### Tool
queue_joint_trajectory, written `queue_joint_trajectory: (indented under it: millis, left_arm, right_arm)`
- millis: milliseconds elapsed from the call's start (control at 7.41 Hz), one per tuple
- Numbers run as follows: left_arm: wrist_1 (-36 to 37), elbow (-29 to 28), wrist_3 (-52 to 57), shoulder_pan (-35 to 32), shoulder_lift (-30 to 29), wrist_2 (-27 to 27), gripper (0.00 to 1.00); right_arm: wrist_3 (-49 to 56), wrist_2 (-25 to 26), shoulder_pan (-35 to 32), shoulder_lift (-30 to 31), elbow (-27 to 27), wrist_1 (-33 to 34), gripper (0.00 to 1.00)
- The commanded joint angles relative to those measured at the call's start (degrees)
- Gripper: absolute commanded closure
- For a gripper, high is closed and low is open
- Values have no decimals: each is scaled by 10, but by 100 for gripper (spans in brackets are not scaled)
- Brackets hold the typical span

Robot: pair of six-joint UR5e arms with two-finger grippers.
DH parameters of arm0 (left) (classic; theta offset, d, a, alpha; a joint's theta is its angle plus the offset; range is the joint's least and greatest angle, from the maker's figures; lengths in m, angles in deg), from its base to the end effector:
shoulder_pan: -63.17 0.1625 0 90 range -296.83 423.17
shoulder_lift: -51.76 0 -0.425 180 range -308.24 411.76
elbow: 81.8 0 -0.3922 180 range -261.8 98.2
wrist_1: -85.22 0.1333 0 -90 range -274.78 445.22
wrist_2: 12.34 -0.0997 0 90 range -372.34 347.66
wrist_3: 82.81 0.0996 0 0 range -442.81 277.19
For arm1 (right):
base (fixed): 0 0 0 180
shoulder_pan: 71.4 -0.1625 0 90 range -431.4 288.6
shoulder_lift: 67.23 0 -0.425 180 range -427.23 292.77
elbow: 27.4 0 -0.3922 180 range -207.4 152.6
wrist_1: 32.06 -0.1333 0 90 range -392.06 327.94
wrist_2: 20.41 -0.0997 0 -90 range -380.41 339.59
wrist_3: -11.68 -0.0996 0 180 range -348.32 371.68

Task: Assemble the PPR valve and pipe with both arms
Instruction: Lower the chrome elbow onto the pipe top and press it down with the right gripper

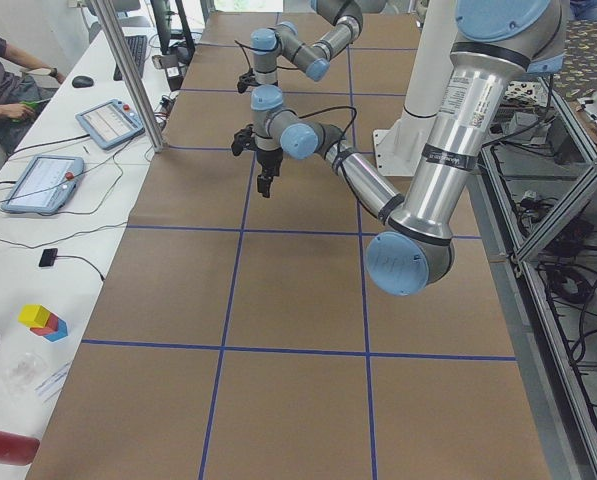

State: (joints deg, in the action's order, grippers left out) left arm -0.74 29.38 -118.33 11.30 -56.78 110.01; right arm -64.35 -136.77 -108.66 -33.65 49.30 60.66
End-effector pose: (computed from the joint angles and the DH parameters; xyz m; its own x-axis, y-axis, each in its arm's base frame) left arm 0.2871 -0.4953 0.3250 0.6754 0.2531 -0.6926 -0.1341 0.9657 0.2222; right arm -0.5622 -0.5396 0.1328 0.6638 0.2332 0.7106 -0.1579 0.9724 -0.1717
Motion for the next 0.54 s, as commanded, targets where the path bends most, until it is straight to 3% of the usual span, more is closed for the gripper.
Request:
queue_joint_trajectory:
  millis: [0,270,405]
  left_arm:
    - [0,1,0,-1,0,0,1]
    - [1,2,-1,-1,-1,0,1]
    - [1,3,-1,-1,-1,0,1]
  right_arm:
    - [-1,2,0,-1,-2,0,54]
    - [-2,2,0,-5,-2,0,47]
    - [-2,2,-1,-5,-2,0,24]
